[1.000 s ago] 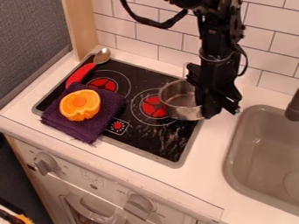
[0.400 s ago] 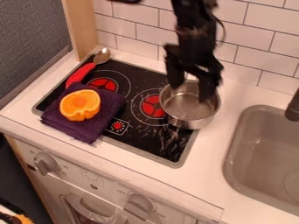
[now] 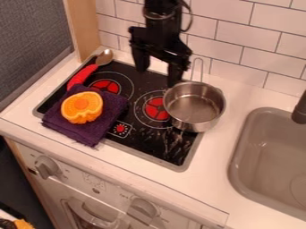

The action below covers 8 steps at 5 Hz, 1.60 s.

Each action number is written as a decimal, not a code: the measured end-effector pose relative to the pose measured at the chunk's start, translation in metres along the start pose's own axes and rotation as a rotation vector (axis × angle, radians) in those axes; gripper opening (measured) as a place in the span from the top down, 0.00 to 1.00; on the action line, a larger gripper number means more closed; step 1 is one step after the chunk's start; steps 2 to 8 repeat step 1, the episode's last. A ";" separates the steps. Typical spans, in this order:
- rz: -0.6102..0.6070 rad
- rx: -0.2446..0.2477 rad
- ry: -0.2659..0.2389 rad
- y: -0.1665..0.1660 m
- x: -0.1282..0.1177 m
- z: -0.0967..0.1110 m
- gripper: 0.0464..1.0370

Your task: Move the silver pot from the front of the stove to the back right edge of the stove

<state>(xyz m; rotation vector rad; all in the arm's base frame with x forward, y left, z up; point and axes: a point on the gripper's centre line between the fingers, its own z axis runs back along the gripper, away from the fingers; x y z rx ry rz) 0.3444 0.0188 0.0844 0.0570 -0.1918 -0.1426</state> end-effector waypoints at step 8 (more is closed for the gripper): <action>-0.024 -0.024 0.032 0.004 -0.005 -0.012 0.04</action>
